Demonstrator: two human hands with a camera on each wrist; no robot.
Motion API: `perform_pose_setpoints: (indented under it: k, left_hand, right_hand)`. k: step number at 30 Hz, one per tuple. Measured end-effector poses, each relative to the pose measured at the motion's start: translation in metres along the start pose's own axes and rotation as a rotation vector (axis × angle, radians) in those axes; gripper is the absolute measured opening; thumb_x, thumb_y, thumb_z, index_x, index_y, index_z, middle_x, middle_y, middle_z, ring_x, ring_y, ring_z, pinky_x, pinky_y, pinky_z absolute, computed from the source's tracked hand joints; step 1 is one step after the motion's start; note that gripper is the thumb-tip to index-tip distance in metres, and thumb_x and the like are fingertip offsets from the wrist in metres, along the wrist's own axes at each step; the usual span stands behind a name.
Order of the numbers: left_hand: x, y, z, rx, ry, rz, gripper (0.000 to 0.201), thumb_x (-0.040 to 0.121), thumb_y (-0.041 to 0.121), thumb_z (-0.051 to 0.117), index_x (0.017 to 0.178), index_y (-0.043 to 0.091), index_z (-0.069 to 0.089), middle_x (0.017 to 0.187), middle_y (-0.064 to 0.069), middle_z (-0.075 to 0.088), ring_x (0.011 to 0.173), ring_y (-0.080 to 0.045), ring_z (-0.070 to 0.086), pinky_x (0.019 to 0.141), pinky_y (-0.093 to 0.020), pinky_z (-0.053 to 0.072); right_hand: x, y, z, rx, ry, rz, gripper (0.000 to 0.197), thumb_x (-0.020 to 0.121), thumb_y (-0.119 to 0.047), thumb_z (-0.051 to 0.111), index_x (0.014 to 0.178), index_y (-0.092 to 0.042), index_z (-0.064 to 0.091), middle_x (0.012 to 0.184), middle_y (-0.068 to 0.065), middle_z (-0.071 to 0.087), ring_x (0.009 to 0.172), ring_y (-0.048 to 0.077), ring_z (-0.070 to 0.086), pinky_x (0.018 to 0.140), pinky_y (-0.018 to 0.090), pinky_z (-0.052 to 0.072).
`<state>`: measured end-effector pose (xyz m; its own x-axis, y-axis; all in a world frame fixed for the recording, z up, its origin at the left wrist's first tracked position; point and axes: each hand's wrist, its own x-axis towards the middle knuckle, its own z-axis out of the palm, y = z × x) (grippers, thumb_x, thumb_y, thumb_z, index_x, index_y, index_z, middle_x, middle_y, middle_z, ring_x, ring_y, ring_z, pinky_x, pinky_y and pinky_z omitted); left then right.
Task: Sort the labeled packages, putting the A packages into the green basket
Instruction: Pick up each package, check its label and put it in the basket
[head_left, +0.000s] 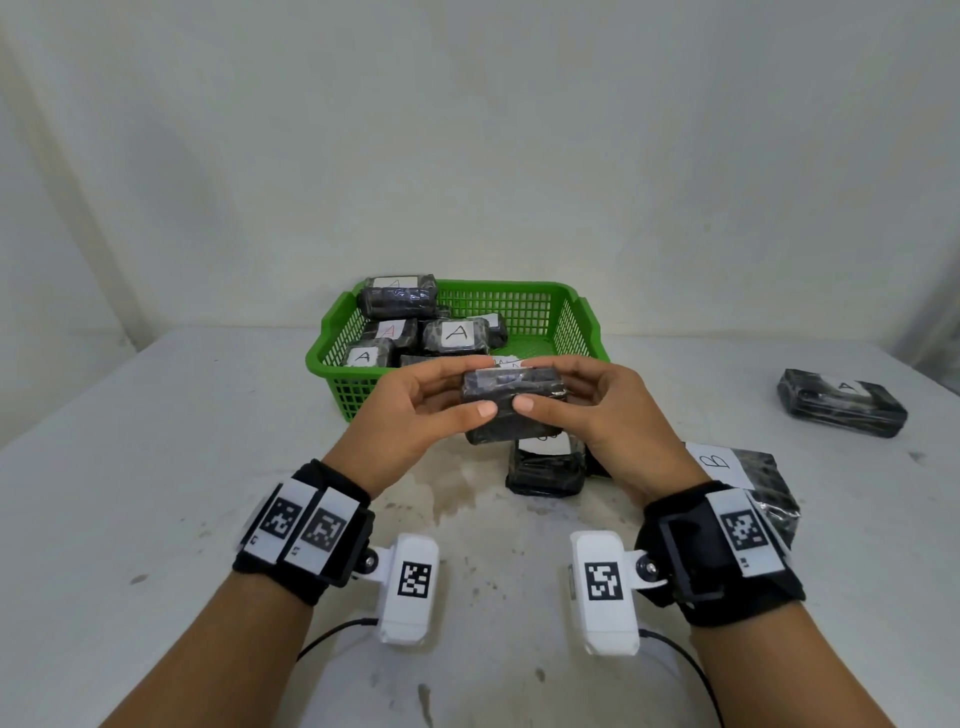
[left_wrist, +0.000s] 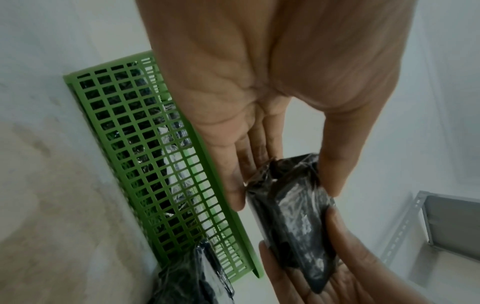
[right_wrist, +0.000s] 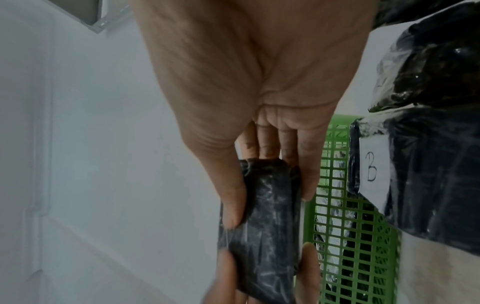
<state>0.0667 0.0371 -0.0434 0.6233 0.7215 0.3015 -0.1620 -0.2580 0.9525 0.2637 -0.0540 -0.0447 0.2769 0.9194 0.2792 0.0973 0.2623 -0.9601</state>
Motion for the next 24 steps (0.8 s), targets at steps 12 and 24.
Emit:
perform_pose_setpoints:
  k: [12, 24]
  left_hand:
    - [-0.0005, -0.0014, 0.0014, 0.027, -0.124, 0.009, 0.063, 0.076, 0.001, 0.08, 0.134, 0.01, 0.057, 0.133, -0.004, 0.064, 0.124, -0.016, 0.061, 0.1, -0.029, 0.052]
    - [0.0002, -0.0028, 0.0028, 0.087, -0.037, -0.043, 0.042, 0.079, 0.005, 0.078, 0.12, 0.011, 0.069, 0.109, -0.006, 0.076, 0.102, -0.019, 0.073, 0.088, -0.027, 0.057]
  right_hand:
    - [-0.0018, -0.0009, -0.0004, 0.094, -0.045, 0.163, 0.028, 0.084, 0.0, 0.079, 0.112, -0.001, 0.075, 0.102, 0.014, 0.081, 0.088, 0.021, 0.079, 0.074, 0.025, 0.062]
    - [-0.0033, -0.0045, 0.0042, 0.026, -0.004, 0.099, 0.04, 0.067, -0.015, 0.089, 0.104, -0.005, 0.078, 0.095, 0.01, 0.082, 0.084, 0.018, 0.079, 0.075, 0.023, 0.062]
